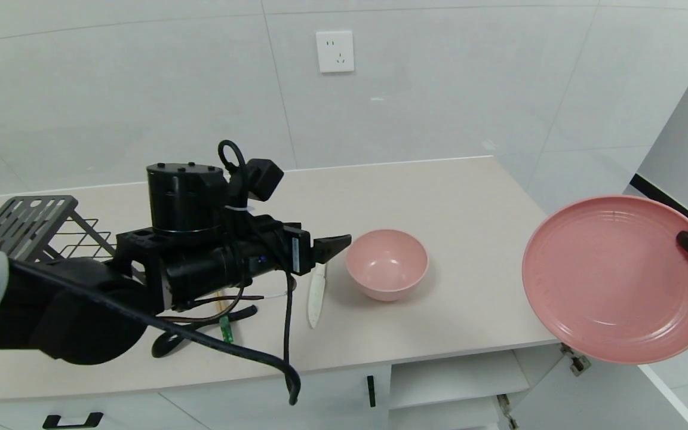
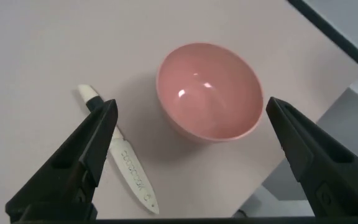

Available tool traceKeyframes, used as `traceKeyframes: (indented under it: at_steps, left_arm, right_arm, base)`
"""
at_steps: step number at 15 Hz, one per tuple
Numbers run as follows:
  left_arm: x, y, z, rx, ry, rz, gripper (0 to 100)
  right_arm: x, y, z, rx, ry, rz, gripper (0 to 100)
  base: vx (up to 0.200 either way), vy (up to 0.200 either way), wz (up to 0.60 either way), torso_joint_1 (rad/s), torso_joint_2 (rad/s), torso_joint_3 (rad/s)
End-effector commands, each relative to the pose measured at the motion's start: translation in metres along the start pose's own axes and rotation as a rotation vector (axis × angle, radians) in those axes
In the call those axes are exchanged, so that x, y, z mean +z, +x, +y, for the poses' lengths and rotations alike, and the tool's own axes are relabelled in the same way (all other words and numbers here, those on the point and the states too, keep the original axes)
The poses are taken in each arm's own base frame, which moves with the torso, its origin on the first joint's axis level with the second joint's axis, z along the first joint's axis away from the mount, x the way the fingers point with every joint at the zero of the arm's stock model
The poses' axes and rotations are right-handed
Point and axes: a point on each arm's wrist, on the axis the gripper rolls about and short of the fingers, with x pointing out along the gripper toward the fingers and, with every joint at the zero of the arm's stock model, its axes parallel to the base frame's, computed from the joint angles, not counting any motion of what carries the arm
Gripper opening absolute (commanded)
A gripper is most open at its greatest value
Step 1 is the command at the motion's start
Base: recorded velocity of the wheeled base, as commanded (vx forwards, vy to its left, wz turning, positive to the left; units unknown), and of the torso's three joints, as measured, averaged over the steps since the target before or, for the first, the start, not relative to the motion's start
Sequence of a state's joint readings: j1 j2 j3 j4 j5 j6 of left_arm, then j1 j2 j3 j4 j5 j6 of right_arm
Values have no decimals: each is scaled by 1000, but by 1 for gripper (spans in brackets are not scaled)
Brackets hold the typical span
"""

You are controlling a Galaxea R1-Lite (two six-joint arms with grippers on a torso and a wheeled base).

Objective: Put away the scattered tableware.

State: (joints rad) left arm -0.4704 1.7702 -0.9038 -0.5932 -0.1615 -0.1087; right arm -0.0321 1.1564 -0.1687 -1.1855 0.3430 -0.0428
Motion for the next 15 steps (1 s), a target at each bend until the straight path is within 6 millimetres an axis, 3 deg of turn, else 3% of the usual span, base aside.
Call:
traceKeyframes:
  at_steps: [1, 5, 12, 15]
  left_arm:
    - [-14, 24, 4, 10, 6, 54, 100]
    - [-36, 44, -2, -13, 4, 125, 100]
    - [-47, 70, 3, 15, -1, 153, 100]
    - [-48, 92, 6, 18, -8, 180, 100]
  right_arm:
    - [-1, 0, 0, 1, 1, 3, 0]
    - [-2, 1, 0, 1, 3, 9, 0]
    - [-1, 1, 0, 1, 1, 7, 0]
    - [-1, 1, 0, 1, 0, 6, 0]
  base:
    - [0, 0, 0, 0, 0, 0]
    - [0, 0, 0, 0, 0, 0]
    - [0, 0, 0, 0, 0, 0]
    - [0, 0, 0, 0, 0, 0]
